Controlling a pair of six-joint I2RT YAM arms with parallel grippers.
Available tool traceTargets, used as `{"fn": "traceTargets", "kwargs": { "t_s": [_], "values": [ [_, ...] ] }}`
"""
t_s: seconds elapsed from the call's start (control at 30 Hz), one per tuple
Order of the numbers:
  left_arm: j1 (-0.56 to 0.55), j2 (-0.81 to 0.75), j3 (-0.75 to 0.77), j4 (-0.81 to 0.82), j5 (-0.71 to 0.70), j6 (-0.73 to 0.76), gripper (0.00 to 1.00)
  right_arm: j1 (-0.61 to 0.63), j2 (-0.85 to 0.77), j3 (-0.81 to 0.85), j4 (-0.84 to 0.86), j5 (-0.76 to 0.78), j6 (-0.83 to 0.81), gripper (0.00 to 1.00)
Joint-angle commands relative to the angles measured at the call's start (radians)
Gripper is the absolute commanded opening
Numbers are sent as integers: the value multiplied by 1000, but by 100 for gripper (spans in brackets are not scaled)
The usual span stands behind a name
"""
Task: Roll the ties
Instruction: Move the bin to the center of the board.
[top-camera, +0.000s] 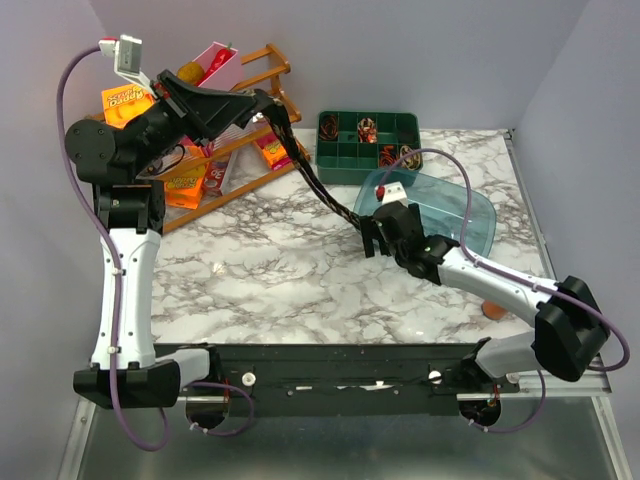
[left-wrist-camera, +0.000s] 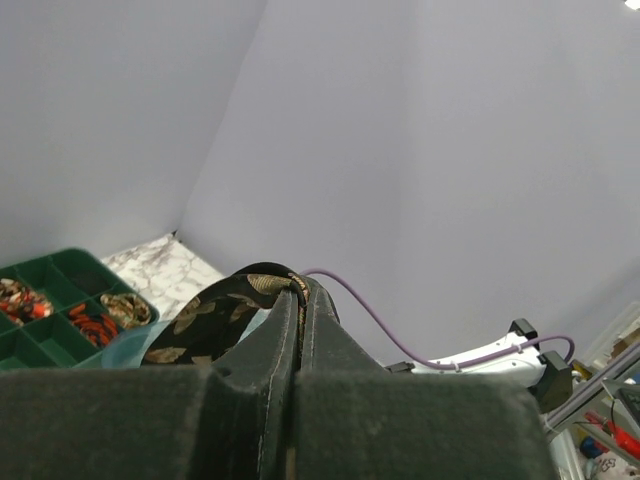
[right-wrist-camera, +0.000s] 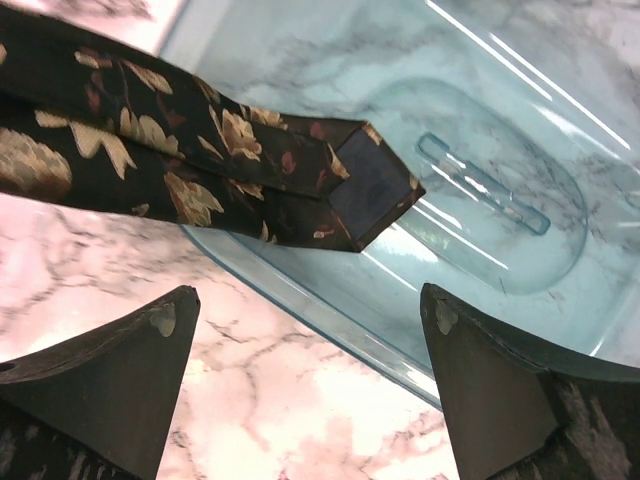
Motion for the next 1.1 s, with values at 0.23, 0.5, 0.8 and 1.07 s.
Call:
{"fn": "traceTargets", "kwargs": {
  "t_s": [0.23, 0.5, 0.8, 1.07],
  "values": [
    [37, -53, 65, 66, 40, -60, 0, -10, -28, 101, 111, -101, -41, 93],
    [84, -115, 58, -123, 61, 13, 0, -74, 96, 201, 189, -194, 0, 86],
    [91, -149, 18, -97, 86, -43, 0, -99, 337, 440, 157, -371, -20, 66],
    [91, -152, -18, -8, 115, -122, 0, -99, 627, 706, -27, -359, -9, 4]
  ]
}}
